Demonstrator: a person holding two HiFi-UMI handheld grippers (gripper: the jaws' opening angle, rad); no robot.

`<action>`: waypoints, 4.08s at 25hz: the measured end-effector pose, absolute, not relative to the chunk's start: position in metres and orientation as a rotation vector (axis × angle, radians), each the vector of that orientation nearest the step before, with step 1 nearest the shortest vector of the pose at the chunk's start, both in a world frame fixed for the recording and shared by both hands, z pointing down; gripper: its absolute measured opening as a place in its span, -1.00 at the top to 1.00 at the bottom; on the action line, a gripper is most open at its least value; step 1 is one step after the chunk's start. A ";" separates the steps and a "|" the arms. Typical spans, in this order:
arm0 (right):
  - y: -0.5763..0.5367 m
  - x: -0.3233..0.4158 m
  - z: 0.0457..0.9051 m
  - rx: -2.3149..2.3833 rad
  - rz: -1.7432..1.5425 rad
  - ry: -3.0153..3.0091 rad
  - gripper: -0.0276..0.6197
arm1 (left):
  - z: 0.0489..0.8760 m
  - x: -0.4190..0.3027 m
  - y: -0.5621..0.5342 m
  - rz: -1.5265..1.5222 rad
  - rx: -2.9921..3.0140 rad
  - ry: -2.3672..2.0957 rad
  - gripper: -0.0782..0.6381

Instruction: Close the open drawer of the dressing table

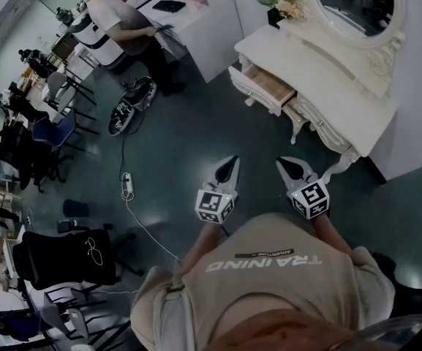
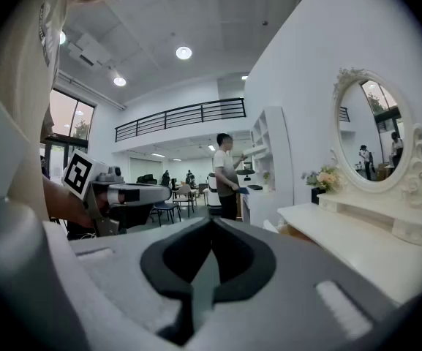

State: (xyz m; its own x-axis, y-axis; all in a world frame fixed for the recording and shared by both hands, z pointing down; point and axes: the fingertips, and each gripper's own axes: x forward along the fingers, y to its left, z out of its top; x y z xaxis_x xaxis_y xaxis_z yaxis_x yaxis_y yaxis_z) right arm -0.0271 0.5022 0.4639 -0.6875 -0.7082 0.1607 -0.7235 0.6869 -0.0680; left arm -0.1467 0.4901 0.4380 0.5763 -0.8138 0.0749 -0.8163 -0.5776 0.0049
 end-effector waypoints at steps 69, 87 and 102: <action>0.066 -0.109 0.539 1.208 0.329 -2.611 0.93 | 0.501 -0.216 0.067 0.251 2.672 -1.225 0.78; -0.067 -0.132 0.592 1.452 0.543 -2.435 0.93 | 0.570 -0.259 -0.099 0.312 2.740 -0.980 0.78; -0.221 -0.045 0.587 1.627 0.573 -2.498 0.93 | 0.554 -0.168 -0.245 0.505 2.826 -0.814 0.78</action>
